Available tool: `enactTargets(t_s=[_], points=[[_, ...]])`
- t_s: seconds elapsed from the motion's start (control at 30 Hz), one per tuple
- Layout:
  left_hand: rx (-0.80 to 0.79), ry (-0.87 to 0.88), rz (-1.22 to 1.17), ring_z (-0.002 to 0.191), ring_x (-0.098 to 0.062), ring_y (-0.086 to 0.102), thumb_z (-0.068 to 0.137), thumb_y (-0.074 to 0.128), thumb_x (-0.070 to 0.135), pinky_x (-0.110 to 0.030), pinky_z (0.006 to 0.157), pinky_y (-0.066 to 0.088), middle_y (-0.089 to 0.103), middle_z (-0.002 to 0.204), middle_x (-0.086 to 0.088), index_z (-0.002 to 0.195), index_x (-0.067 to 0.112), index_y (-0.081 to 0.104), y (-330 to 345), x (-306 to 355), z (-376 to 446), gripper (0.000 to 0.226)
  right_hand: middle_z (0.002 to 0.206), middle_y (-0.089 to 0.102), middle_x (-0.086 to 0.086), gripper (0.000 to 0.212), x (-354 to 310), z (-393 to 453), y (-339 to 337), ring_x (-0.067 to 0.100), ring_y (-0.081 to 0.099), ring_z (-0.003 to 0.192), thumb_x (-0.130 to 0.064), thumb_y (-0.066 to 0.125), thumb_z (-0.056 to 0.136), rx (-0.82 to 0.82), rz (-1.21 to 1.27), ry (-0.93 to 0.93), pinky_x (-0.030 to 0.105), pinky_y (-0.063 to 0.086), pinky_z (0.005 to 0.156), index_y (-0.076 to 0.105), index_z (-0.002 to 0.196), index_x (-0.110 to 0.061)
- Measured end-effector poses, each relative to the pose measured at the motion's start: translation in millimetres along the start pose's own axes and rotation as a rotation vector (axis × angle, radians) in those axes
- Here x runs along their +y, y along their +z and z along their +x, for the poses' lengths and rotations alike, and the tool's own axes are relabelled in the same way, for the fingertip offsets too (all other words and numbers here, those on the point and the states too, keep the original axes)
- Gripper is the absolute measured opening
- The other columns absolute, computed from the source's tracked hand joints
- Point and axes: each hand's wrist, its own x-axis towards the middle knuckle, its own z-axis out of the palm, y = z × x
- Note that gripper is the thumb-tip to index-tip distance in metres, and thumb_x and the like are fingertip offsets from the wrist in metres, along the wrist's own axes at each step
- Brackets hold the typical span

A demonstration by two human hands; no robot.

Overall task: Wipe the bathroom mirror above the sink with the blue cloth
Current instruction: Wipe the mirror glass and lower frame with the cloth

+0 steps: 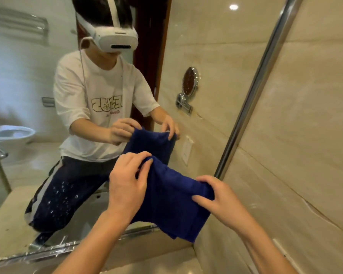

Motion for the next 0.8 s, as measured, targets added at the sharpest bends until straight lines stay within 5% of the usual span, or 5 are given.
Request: enactTargets(t_s=[0.23, 0.37, 0.57, 0.7, 0.8], points=[[-0.007, -0.186, -0.068, 0.082, -0.027, 0.062, 0.103, 0.046, 0.027, -0.045, 0.073, 0.049, 0.063, 0.089, -0.002, 0.106, 0.015, 0.056, 1, 12, 18, 0.017, 0.087, 0.049, -0.002, 0.008, -19, 35, -20, 0.014, 0.050, 0.077, -0.033, 0.068, 0.087, 0.378, -0.119, -0.058, 0.026, 0.033, 0.067, 0.062, 0.092, -0.030], [-0.001, -0.247, -0.146, 0.078, -0.016, 0.061, 0.103, 0.044, 0.029, -0.035, 0.070, 0.045, 0.060, 0.080, 0.008, 0.111, 0.017, 0.051, 0, 39, 50, 0.016, 0.084, 0.060, -0.004, 0.007, -37, 57, -33, 0.017, 0.056, 0.078, -0.033, 0.066, 0.089, 0.512, -0.022, -0.025, 0.033, 0.046, 0.067, 0.060, 0.087, -0.029], [0.090, 0.105, -0.042, 0.062, -0.005, 0.055, 0.100, 0.052, 0.029, -0.013, 0.061, 0.041, 0.064, 0.077, 0.004, 0.105, 0.019, 0.051, -7, 70, 110, 0.011, 0.092, 0.062, -0.003, 0.014, -69, 83, -59, 0.016, 0.068, 0.083, -0.018, 0.069, 0.089, 0.712, 0.586, 0.018, 0.023, 0.057, 0.057, 0.058, 0.097, -0.021], [0.233, 0.339, 0.152, 0.065, -0.015, 0.059, 0.100, 0.048, 0.028, -0.032, 0.054, 0.051, 0.065, 0.077, -0.003, 0.099, 0.010, 0.060, -4, 84, 160, 0.022, 0.099, 0.061, 0.001, 0.040, -102, 113, -68, 0.013, 0.068, 0.080, -0.020, 0.072, 0.087, 0.934, 0.770, 0.011, 0.026, 0.058, 0.064, 0.041, 0.112, -0.018], [0.253, 0.460, 0.237, 0.074, -0.019, 0.061, 0.102, 0.047, 0.023, -0.036, 0.059, 0.052, 0.065, 0.086, -0.006, 0.097, 0.008, 0.061, -10, 71, 186, 0.021, 0.111, 0.055, 0.004, 0.046, -127, 126, -43, 0.015, 0.062, 0.088, -0.022, 0.076, 0.083, 1.012, 0.594, -0.111, 0.013, 0.051, 0.067, 0.039, 0.111, -0.018]])
